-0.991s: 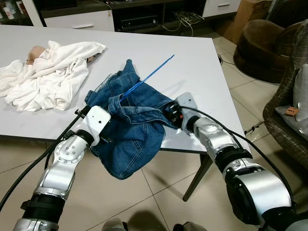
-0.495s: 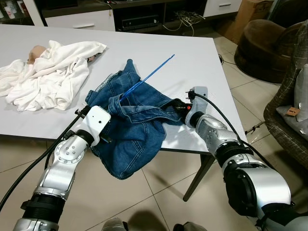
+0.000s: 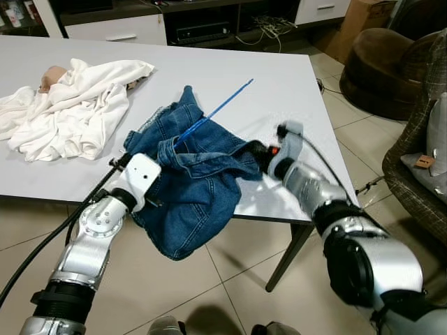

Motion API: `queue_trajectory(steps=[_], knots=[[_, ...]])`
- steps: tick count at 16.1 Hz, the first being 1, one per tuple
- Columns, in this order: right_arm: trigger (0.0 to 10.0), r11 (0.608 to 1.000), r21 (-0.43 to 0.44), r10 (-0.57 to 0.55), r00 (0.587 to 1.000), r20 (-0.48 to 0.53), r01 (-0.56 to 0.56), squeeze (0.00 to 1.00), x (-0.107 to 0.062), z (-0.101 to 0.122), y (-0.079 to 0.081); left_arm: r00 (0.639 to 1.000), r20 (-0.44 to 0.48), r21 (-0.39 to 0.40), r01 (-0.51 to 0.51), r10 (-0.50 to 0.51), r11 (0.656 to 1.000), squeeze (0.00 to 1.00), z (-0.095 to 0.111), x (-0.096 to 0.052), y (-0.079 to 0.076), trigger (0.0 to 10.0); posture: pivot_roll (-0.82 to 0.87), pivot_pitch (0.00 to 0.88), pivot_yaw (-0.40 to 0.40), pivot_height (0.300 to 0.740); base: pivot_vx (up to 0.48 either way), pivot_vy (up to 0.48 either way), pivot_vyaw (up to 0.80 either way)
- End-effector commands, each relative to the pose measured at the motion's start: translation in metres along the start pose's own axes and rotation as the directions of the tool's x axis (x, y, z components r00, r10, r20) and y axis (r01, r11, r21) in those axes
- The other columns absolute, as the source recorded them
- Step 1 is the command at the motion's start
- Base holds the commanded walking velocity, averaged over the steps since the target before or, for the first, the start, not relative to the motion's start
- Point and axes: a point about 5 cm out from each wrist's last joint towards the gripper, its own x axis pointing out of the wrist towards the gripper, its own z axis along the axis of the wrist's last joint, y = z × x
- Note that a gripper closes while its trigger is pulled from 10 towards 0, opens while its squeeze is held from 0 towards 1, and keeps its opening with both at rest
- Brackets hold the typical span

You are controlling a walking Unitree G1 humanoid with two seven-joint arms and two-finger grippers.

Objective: Hang hanger

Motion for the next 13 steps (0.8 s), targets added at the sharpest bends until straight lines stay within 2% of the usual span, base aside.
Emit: queue_trajectory(steps=[1,4,6,8,9,10,11,12,13], knots=[[0.0,0.999,0.031,0.013,1.000,0.028,-0.014,0.00,0.001,0.011,0.003,1.000,0.023,0.010,-0.004,0.004,1.000,0.00,0.006,0.003,0.001,10.0,0.01,0.027,-0.021,0.740,0.000,0.000,0.00],[0.0,0.998,0.068,0.012,0.999,0.042,-0.015,0.00,0.000,0.015,0.002,1.000,0.025,0.008,-0.008,0.007,1.000,0.00,0.006,0.003,0.000,10.0,0.00,0.028,-0.026,0.740,0.000,0.000,0.00],[0.0,0.998,0.062,0.015,0.999,0.048,-0.018,0.00,0.000,0.018,0.001,1.000,0.024,0.007,-0.008,0.008,1.000,0.00,0.006,0.002,0.000,10.0,0.00,0.031,-0.026,0.740,0.000,0.000,0.00],[0.0,0.994,-0.107,0.009,0.999,0.044,-0.004,0.00,-0.001,0.020,0.000,1.000,0.023,0.006,-0.008,0.008,1.000,0.00,0.005,0.002,-0.001,10.0,0.01,0.033,-0.026,0.740,0.000,0.000,0.00],[0.0,0.992,-0.126,0.003,0.999,0.044,0.002,0.00,-0.002,0.020,-0.001,1.000,0.024,0.006,-0.008,0.008,1.000,0.00,0.005,0.002,-0.001,10.0,0.01,0.033,-0.026,0.740,0.000,0.000,0.00],[10.0,0.993,-0.117,-0.009,0.999,0.050,0.015,0.00,-0.005,0.025,-0.007,1.000,0.023,0.006,-0.012,0.011,1.000,0.00,0.005,0.001,0.000,10.0,0.01,0.035,-0.029,0.740,0.000,0.000,0.00],[10.0,0.994,-0.106,-0.002,0.999,0.051,0.007,0.36,-0.008,0.029,-0.009,1.000,0.021,0.005,-0.014,0.014,1.000,0.00,0.004,0.000,0.000,10.0,0.01,0.035,-0.028,0.740,0.000,0.000,0.00],[10.0,0.995,-0.102,0.002,0.999,0.050,0.003,0.36,-0.008,0.031,-0.010,1.000,0.021,0.005,-0.015,0.015,1.000,0.00,0.004,0.000,0.000,10.0,0.01,0.035,-0.028,0.740,0.000,0.000,0.00],[10.0,0.994,-0.103,0.037,0.998,0.053,-0.031,1.00,-0.013,0.038,-0.010,1.000,0.020,0.004,-0.015,0.015,1.000,0.00,0.003,-0.001,0.000,10.0,0.01,0.036,-0.027,0.740,0.000,0.000,0.00]])
